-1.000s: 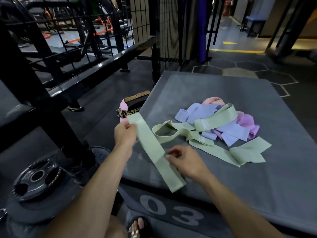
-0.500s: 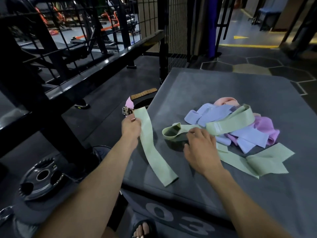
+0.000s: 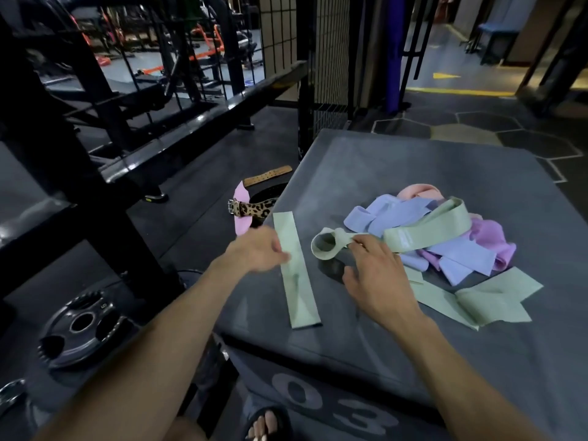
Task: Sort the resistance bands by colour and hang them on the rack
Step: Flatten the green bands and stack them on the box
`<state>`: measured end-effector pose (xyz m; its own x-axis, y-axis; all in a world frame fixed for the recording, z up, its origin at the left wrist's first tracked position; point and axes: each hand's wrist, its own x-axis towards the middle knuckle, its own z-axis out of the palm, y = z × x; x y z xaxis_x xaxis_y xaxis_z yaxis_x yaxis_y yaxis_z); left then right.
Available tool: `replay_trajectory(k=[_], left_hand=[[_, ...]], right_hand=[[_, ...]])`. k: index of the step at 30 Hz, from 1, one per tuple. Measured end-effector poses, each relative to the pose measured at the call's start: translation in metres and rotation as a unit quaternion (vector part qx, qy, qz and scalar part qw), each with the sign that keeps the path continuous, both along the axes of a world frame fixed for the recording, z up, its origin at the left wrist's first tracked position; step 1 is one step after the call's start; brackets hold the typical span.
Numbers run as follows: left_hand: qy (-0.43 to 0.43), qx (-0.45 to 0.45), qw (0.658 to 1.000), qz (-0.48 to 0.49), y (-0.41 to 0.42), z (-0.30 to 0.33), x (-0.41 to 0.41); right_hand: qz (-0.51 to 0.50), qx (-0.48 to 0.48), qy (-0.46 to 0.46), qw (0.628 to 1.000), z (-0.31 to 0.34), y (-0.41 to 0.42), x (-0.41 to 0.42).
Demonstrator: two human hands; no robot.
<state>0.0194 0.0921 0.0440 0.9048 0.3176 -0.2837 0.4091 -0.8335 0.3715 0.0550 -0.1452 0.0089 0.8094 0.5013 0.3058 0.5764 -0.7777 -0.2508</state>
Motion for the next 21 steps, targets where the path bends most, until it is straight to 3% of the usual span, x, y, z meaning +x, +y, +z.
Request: replay_trajectory(k=[2, 5, 8, 17, 19, 21], left_hand=[[0.099, 0.003, 0.993, -0.058, -0.028, 0.009, -0.023], [0.113, 0.115, 0.972, -0.168, -0.064, 0.005, -0.051], [0.021, 0.177, 0.957, -0.228, -0.077, -0.005, -0.069], [-0.149, 0.163, 0.947, -0.233, -0.060, 0.002, -0.086], [-0.235, 0.112, 0.935, -0.240, -0.055, 0.017, -0.089], [-0.326, 0.030, 0.911, -0.252, -0.054, 0.040, -0.092]], right_hand=[[0.006, 0.002, 0.010, 1.000, 0.004, 0.000, -0.007], [0.009, 0.016, 0.033, 0.999, 0.009, -0.003, -0.017], [0.014, 0.018, 0.054, 0.998, 0.013, -0.008, -0.027], [0.020, -0.061, 0.097, 0.993, 0.016, -0.034, -0.043], [0.042, -0.014, 0.062, 0.997, 0.017, -0.034, -0.045], [0.098, 0.106, 0.094, 0.985, 0.027, -0.029, -0.054]])
